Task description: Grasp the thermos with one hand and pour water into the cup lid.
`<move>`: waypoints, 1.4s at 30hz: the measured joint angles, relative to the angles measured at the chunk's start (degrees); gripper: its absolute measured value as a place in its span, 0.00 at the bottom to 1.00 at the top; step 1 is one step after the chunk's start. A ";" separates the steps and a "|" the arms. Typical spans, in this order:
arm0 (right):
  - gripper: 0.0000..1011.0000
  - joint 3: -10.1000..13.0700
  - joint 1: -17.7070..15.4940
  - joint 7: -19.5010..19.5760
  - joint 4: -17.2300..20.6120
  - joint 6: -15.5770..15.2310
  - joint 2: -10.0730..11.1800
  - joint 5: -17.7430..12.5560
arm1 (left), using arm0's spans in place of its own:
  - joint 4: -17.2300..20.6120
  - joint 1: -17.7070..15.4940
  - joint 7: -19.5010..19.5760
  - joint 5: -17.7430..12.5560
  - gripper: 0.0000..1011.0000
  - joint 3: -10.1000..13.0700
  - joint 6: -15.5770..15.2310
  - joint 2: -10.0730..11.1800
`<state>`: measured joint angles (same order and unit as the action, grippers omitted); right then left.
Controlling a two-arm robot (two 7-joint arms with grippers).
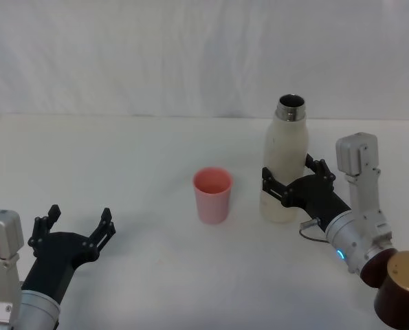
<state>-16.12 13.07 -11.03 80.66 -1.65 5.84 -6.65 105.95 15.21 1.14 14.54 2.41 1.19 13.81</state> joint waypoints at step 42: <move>0.95 0.04 1.71 -0.50 -2.59 0.65 -0.35 0.15 | 0.00 0.00 0.00 0.00 0.99 0.00 0.00 0.00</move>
<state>-16.08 14.78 -11.54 78.07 -1.00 5.49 -6.50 105.95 15.21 1.14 14.54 2.41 1.19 13.81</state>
